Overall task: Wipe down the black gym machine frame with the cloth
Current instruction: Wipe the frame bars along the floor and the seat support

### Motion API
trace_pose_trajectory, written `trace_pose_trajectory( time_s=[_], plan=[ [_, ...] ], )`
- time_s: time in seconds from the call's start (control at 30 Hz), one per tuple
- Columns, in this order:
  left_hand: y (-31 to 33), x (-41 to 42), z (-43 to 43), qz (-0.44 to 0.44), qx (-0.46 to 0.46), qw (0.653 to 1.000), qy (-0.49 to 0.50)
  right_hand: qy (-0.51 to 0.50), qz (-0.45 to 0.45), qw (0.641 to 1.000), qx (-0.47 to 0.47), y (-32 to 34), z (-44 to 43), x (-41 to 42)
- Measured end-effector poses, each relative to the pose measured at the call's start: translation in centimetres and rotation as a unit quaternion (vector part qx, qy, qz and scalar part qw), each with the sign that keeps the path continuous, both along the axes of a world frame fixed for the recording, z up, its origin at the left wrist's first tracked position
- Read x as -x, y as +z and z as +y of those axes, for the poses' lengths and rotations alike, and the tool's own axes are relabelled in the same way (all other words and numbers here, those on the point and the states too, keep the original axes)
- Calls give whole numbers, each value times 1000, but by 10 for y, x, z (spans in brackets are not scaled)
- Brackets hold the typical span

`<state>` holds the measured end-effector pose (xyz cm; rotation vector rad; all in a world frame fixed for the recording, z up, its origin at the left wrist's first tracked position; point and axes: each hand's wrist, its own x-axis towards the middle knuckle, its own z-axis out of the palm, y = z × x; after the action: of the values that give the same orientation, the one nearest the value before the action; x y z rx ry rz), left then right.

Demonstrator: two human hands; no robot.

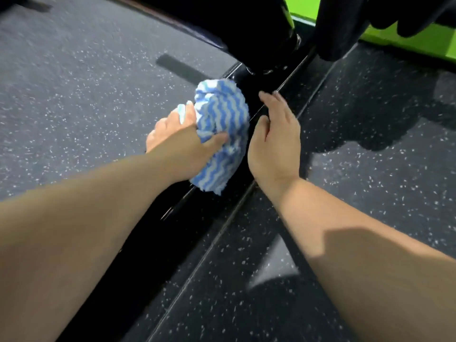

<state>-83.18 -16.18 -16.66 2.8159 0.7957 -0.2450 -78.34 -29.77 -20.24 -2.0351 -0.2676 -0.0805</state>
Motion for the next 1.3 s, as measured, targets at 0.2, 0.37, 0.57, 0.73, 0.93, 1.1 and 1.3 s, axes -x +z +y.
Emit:
trace_pose_trajectory(
  time_s=[0.2, 0.37, 0.57, 0.73, 0.93, 1.1, 1.3],
  plan=[
    [1, -89, 12, -66, 96, 993, 13, 9, 86, 994, -67, 3, -13, -40],
    [1, -125, 17, -157, 109, 981, -45, 31, 136, 985, -107, 1, -20, -52],
    [-1, -105, 16, -163, 95, 976, -112, -38, 107, 985, -131, 1, -11, -52],
    [-1, -51, 7, -135, 3, 959, -251, -110, 103, 980, -130, 1, 7, -49],
    [-21, -83, 3, -99, 13, 964, -247, -75, 157, 963, -207, 5, 3, -40],
    [-2, -102, -20, -157, 103, 972, -142, 34, 199, 934, -295, 3, -4, -47],
    [31, -70, 10, -135, 608, 778, -79, 63, 101, 992, -42, 12, 7, -36]
  ],
)
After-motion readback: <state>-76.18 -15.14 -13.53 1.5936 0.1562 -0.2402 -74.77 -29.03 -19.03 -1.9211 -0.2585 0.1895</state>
